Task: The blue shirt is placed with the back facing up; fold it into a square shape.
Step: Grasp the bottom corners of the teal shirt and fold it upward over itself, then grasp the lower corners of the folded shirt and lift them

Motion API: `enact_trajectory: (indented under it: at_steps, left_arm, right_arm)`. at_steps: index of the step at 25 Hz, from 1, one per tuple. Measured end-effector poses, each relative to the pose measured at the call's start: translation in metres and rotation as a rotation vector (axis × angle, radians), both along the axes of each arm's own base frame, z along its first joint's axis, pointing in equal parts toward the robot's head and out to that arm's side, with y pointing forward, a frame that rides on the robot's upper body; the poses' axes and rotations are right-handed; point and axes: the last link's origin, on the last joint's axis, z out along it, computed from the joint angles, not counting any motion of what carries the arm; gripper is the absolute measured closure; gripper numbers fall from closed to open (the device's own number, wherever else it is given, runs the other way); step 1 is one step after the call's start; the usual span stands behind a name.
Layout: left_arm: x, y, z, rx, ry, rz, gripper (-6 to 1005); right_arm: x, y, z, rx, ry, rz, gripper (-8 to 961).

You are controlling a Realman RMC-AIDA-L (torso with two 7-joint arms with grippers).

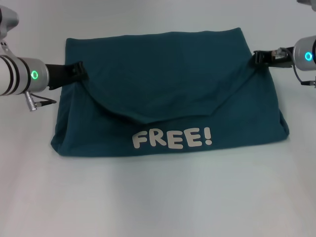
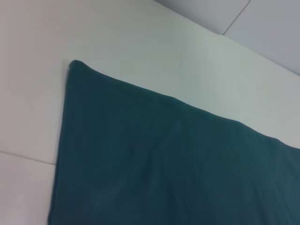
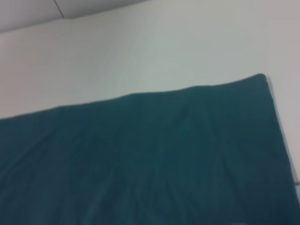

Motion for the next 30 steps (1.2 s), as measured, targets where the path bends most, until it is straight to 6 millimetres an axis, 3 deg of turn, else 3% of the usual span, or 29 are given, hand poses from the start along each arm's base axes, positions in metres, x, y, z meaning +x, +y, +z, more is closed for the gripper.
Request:
enact_trajectory:
  at_steps: [10,20,26,30]
  left_arm:
    - [-0.012,-0.003,0.003,0.019,-0.022,0.047,781]
    - [-0.034,-0.013,0.011,0.052,-0.063,0.098,455]
    - [-0.052,-0.031,0.024,0.081,-0.179,0.131,457]
    - [-0.065,-0.052,0.025,0.046,-0.266,0.127,458]
  right_arm:
    - [0.013,-0.001,0.012,0.011,-0.041,-0.05,862]
    - [0.023,-0.013,0.022,-0.021,0.015,-0.093,401]
    - [0.023,-0.039,0.021,-0.092,0.148,-0.058,169]
    - [0.03,-0.066,0.018,-0.124,0.33,-0.005,104]
